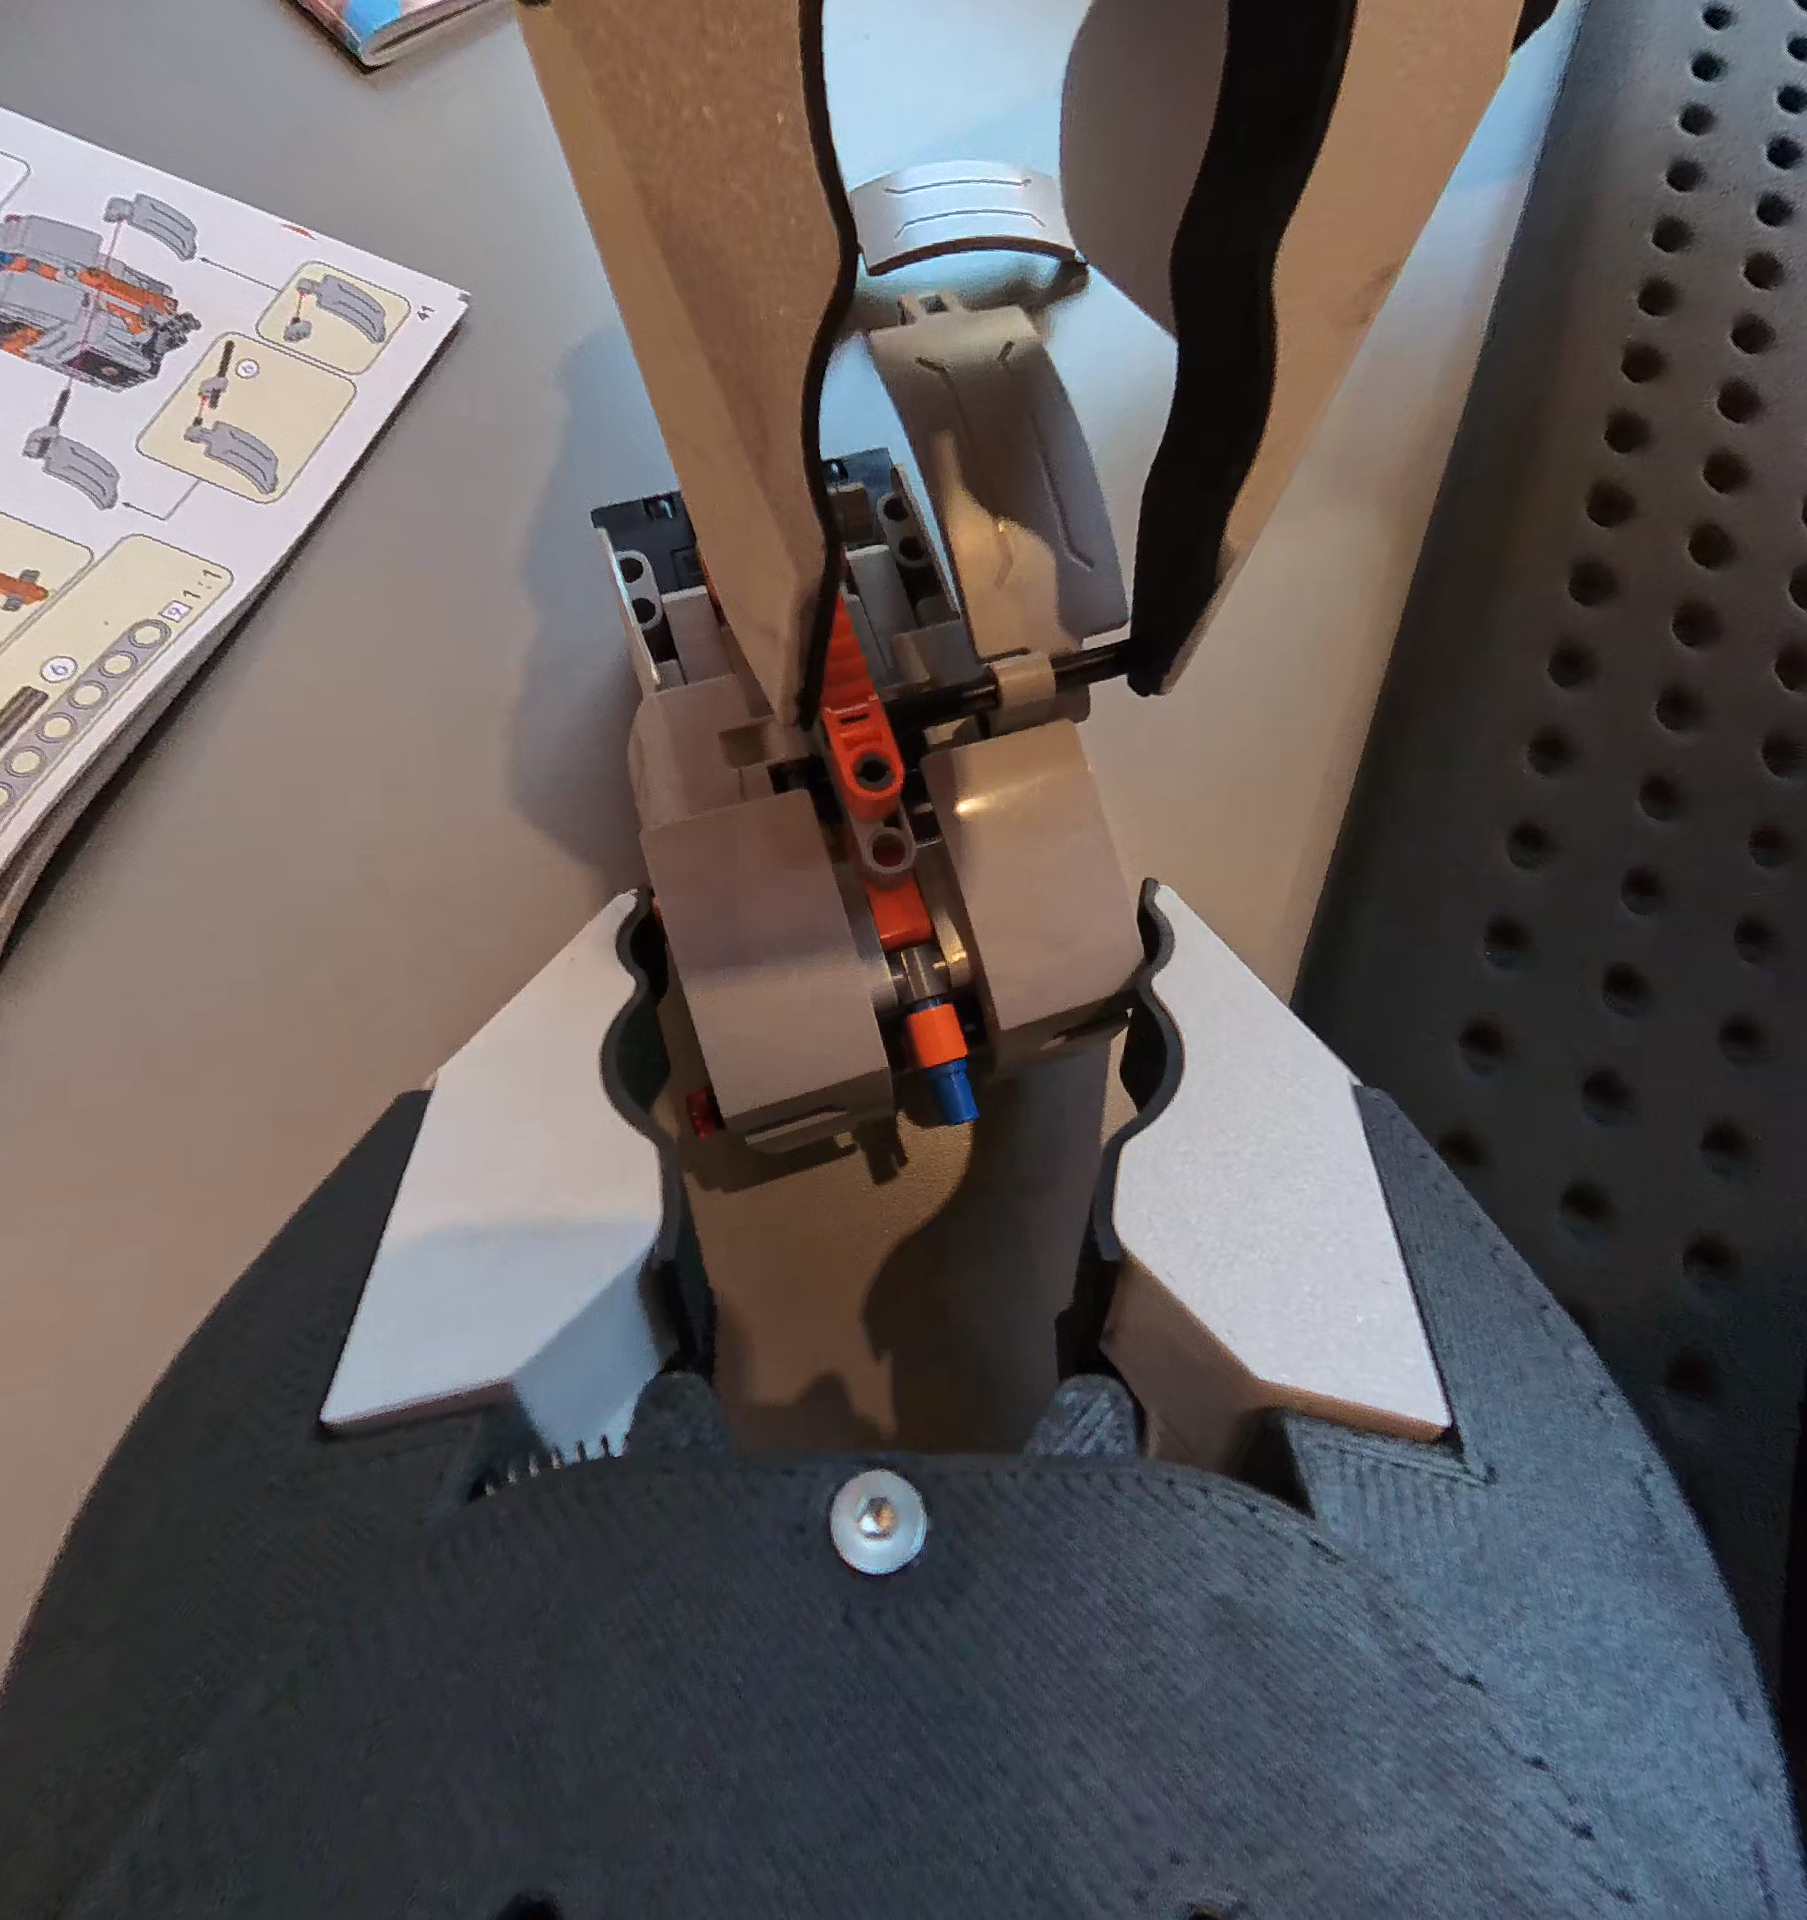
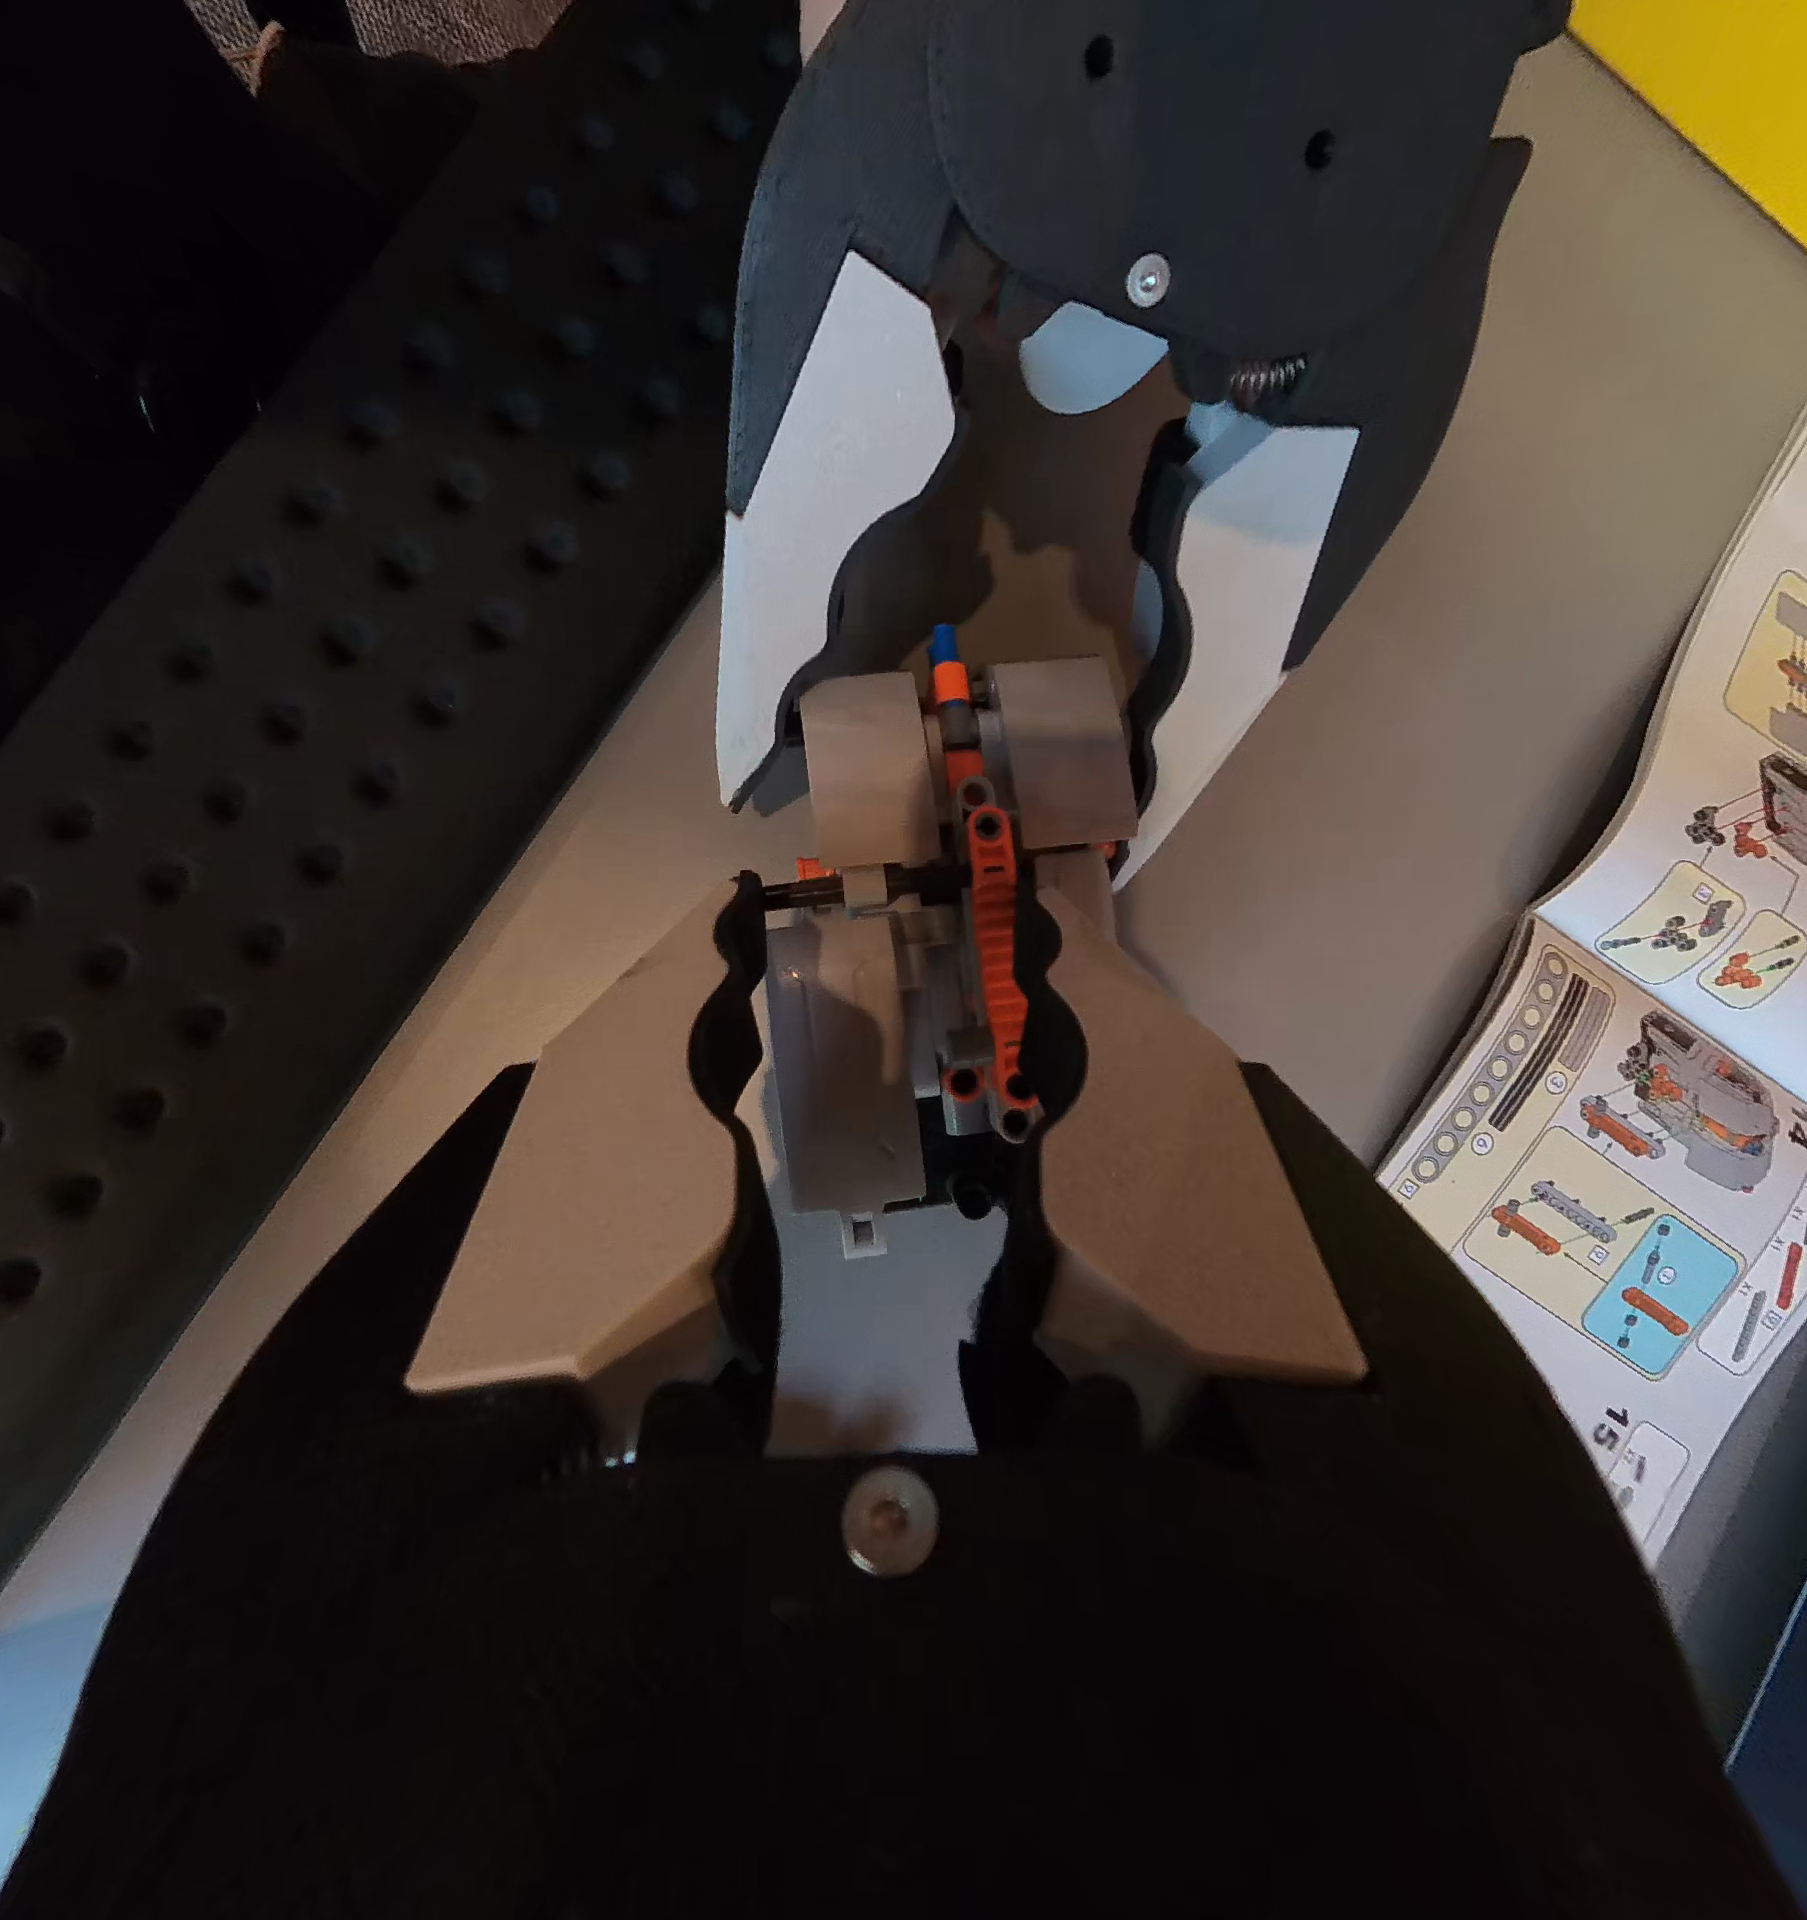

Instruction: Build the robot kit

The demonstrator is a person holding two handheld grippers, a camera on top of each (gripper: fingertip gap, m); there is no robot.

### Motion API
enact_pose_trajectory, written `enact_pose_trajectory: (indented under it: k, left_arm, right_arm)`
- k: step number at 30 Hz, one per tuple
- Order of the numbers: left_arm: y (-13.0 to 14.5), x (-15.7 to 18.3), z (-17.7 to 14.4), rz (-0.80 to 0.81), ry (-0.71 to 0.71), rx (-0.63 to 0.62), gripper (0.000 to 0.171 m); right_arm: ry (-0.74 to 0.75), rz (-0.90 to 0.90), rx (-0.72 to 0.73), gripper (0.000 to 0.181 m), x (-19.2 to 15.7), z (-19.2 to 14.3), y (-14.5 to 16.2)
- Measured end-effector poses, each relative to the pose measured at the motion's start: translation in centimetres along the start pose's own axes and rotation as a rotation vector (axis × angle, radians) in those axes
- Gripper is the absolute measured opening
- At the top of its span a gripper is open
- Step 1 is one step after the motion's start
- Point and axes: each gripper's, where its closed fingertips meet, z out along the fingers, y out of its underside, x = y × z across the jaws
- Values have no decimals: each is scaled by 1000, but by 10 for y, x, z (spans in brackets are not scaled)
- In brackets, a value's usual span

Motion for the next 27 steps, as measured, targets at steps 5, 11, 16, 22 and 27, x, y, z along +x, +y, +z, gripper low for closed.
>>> enact_pose_trajectory:
  k: [5, 11, 16, 22, 27]
  left_arm:
    - [-20, -1, -26, -81, -31, 150, 86]
    - [-29, -7, -26, -2, -249, 160, 65]
    - [-28, -7, -29, 17, -267, 141, 64]
    - [-42, 0, -38, 30, -257, 228, 28]
    - [-36, -8, -30, 41, -289, 197, 10]
  right_arm:
    - [1, 22, 7, 47, 1, 0, 0]
    - [13, 33, 12, 47, 2, 0, 0]
    - [17, 45, 24, 47, 3, 1, -1]
    - [20, 46, 16, 47, 4, 0, 0]
    - [24, 46, 15, 47, 3, 1, 0]
